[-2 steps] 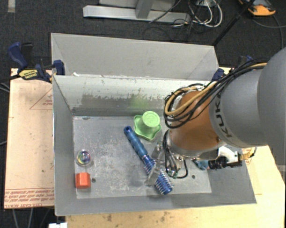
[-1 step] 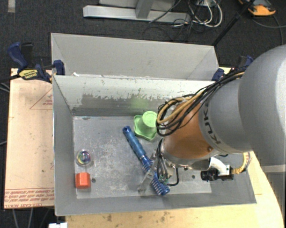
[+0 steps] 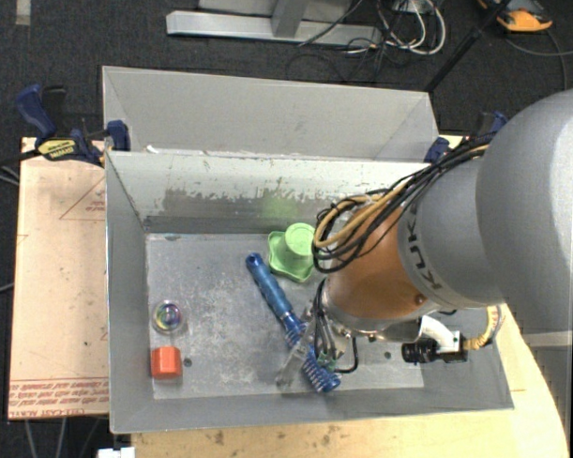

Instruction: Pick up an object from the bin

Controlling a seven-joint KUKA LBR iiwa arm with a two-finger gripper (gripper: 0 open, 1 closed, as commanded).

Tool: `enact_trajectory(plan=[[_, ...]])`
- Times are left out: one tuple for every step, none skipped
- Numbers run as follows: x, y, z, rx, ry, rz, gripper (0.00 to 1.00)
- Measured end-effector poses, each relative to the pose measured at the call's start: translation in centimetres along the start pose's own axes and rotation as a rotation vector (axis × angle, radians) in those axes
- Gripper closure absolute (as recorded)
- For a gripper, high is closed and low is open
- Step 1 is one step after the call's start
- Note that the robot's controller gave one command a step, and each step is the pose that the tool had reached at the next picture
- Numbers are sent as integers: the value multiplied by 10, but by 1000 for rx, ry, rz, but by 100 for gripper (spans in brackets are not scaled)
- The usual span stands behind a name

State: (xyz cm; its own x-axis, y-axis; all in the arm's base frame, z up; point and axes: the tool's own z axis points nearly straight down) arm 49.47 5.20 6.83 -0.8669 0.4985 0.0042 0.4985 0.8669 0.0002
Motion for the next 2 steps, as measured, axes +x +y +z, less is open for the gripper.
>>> enact_trajectory(plan=[[0, 0, 0, -1, -1, 0, 100], [-1, 1, -112, -4, -9, -3, 100]])
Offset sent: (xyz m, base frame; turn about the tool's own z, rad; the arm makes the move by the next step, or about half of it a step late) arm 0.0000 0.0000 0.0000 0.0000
